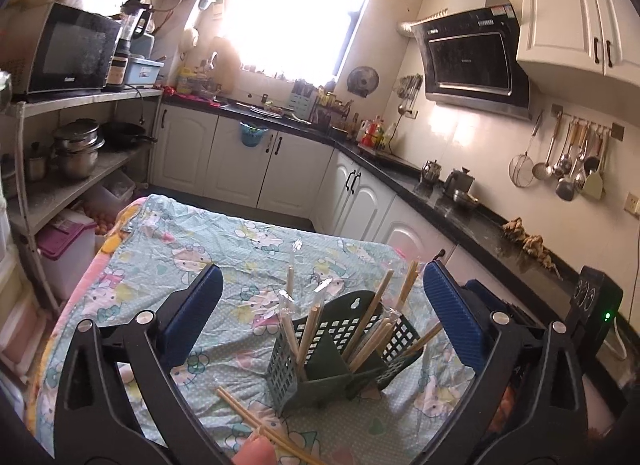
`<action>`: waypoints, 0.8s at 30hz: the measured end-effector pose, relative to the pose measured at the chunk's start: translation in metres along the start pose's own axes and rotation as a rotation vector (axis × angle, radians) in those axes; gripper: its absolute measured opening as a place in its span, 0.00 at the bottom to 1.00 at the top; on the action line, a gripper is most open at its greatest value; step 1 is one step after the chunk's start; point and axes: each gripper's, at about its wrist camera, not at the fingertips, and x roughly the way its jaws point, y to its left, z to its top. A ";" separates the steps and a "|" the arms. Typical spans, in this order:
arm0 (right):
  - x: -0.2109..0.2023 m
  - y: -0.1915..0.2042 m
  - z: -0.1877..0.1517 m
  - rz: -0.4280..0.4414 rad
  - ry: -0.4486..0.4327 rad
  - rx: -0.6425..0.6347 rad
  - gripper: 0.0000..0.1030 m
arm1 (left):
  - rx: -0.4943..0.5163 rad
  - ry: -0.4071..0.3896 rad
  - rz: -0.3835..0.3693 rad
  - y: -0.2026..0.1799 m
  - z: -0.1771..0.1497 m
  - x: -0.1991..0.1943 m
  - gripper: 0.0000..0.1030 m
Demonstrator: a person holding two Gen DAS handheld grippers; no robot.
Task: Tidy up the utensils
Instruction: 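Withdraw both open tools from the caddy toward the chopsticks on the cloth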
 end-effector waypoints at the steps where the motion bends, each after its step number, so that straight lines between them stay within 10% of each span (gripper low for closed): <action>1: -0.003 0.001 0.000 0.002 -0.002 0.001 0.48 | -0.005 -0.001 0.005 0.001 -0.001 -0.003 0.90; 24: -0.039 0.048 -0.029 0.109 0.132 -0.134 0.54 | -0.074 0.126 0.099 0.039 -0.044 -0.019 0.90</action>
